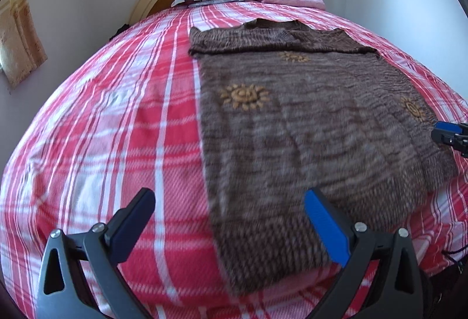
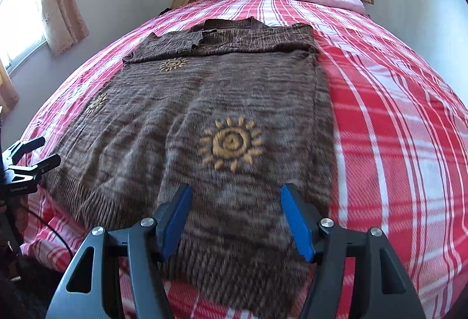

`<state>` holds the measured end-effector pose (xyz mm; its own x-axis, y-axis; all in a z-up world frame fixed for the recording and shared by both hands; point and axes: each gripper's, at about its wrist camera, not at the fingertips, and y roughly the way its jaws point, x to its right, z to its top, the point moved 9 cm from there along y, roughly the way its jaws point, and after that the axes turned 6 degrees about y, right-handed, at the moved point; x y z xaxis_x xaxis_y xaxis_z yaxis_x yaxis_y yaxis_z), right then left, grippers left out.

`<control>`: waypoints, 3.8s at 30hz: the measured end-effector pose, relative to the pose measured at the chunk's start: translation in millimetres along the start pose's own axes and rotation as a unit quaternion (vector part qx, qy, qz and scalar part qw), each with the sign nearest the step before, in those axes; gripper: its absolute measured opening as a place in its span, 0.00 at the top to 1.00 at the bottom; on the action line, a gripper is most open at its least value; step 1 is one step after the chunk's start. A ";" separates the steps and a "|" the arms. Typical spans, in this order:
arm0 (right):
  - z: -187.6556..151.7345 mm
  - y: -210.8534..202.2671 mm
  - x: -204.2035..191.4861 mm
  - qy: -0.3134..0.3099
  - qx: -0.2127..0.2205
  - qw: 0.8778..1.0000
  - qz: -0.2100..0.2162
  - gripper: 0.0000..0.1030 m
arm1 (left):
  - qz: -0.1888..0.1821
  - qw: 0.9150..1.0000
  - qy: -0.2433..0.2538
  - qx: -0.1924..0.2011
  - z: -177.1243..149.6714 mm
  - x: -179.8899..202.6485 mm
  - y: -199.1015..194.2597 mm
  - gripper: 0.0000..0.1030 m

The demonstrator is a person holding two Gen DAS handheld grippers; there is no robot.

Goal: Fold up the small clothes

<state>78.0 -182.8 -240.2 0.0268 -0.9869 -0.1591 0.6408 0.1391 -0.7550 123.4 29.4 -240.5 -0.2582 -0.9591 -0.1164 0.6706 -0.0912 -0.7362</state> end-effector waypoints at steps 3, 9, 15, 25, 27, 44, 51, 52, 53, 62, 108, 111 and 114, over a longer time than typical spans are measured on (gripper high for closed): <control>-8.2 -5.8 5.6 0.007 -0.001 1.000 0.000 0.38 | -0.008 1.000 -0.013 -0.005 -11.7 -2.4 -3.3 0.00; -25.4 -17.0 17.7 0.020 -0.005 1.000 -0.007 0.38 | -0.034 0.998 -0.043 -0.006 -29.6 -1.5 -12.0 0.01; -38.4 -26.1 37.9 0.045 -0.014 0.999 -0.008 0.38 | -0.044 0.998 -0.041 -0.005 -29.5 7.9 -16.8 0.16; -41.8 -32.5 56.7 0.081 -0.008 0.997 0.004 0.38 | -0.056 0.997 -0.046 0.010 -25.8 9.9 -17.1 0.30; -43.7 -32.4 48.8 0.076 -0.015 0.997 0.021 0.39 | -0.052 0.997 -0.047 0.014 -24.5 9.4 -15.8 0.30; -60.9 -28.2 40.6 0.130 -0.049 0.987 0.082 0.76 | -0.082 0.996 -0.046 0.010 -24.9 17.8 -16.9 0.38; -58.5 -28.2 41.1 0.135 -0.040 0.986 0.090 0.93 | -0.104 0.992 -0.071 0.012 -23.2 10.2 -19.1 0.89; -57.8 -28.8 41.8 0.138 -0.039 0.985 0.094 0.94 | -0.108 0.991 -0.074 0.014 -23.0 9.4 -19.7 0.91; -56.7 -29.8 42.8 0.146 -0.036 0.983 0.102 0.95 | -0.112 0.991 -0.077 0.019 -22.2 8.7 -21.1 0.91; -30.2 -59.2 42.1 0.192 0.025 0.963 0.187 0.95 | -0.157 0.979 -0.101 0.086 3.0 1.0 -54.4 0.93; 231.4 4.8 73.6 0.215 0.120 0.950 0.191 0.95 | -0.163 0.962 -0.182 0.124 238.8 -83.0 66.3 0.93; 250.8 23.8 77.6 0.215 0.115 0.952 0.183 0.95 | -0.158 0.963 -0.184 0.113 250.1 -88.2 87.4 0.93; 264.4 44.3 81.0 0.218 0.106 0.955 0.173 0.95 | -0.156 0.964 -0.191 0.099 255.8 -91.2 109.2 0.93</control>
<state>311.4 -278.2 -118.3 -0.0274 -0.7512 -0.6595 0.7935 0.3849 -0.4714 398.0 38.4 -139.8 -0.2192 -0.9019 0.3721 0.7315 -0.4043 -0.5490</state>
